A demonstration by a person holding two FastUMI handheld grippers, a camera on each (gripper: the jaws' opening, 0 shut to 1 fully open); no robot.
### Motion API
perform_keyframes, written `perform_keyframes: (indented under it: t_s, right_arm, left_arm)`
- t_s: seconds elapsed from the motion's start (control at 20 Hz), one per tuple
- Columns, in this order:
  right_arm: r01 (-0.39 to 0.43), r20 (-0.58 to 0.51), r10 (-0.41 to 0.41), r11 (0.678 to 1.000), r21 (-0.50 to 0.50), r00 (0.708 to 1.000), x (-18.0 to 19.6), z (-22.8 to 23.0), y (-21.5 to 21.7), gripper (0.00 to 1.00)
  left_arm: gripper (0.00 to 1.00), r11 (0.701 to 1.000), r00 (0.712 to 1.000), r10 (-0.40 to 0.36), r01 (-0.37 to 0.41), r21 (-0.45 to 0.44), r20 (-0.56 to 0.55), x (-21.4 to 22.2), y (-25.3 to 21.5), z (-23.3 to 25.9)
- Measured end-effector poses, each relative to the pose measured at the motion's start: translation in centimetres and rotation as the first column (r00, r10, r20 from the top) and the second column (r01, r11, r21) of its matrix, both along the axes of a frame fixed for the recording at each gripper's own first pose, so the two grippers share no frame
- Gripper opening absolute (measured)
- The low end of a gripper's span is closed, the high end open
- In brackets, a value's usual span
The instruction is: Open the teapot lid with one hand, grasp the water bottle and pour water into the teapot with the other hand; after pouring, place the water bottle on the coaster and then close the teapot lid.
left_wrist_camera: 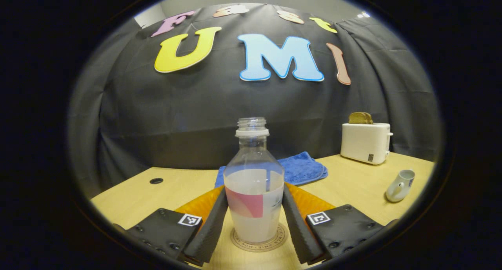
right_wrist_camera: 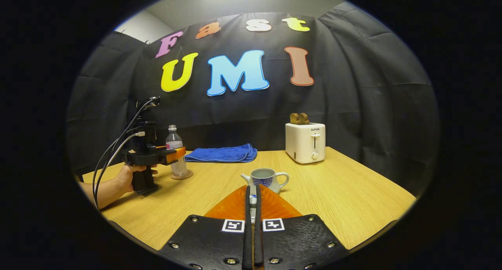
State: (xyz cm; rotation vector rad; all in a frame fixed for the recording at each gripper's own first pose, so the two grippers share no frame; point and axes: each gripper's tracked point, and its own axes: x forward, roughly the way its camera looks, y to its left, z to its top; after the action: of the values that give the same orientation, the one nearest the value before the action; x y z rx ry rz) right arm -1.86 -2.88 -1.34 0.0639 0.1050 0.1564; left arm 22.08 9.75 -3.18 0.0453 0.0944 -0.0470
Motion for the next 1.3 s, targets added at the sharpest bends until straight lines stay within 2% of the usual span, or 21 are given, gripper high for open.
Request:
perform_keyframes:
  t_s: [0.1, 0.85, 1.0, 1.2, 1.3]
  right_arm:
    - [0.003, 0.003, -0.003, 1.0, -0.003, 1.0, 0.0, 0.2, -0.1, 0.02]
    - [-0.009, 0.026, 0.009, 1.0, -0.013, 1.0, -1.5, 1.5, 0.8, 0.02]
    - [-0.014, 0.029, 0.015, 1.0, -0.016, 0.999, -1.5, 1.7, 1.0, 0.02]
    - [-0.014, 0.044, 0.015, 1.0, -0.021, 0.999, -1.0, 2.4, 1.2, 0.02]
    - [0.001, 0.061, 0.0, 1.0, -0.015, 0.998, 0.4, 3.0, 0.7, 0.02]
  left_arm:
    - [0.97, 1.0, 1.0, 0.004, -0.004, 0.004, 0.022, -0.3, -0.1, 0.8]
    - [0.97, 1.0, 0.999, 0.007, -0.007, -0.012, 0.046, -4.4, -0.4, 2.4]
    - [0.97, 0.999, 0.998, 0.03, -0.029, -0.024, 0.054, -5.3, 0.2, 2.8]
    - [0.97, 0.997, 0.998, 0.046, -0.043, -0.063, 0.044, -7.7, 0.4, 2.9]
    - [0.97, 0.996, 0.999, 0.038, -0.035, -0.079, 0.037, -10.1, -0.1, 3.1]
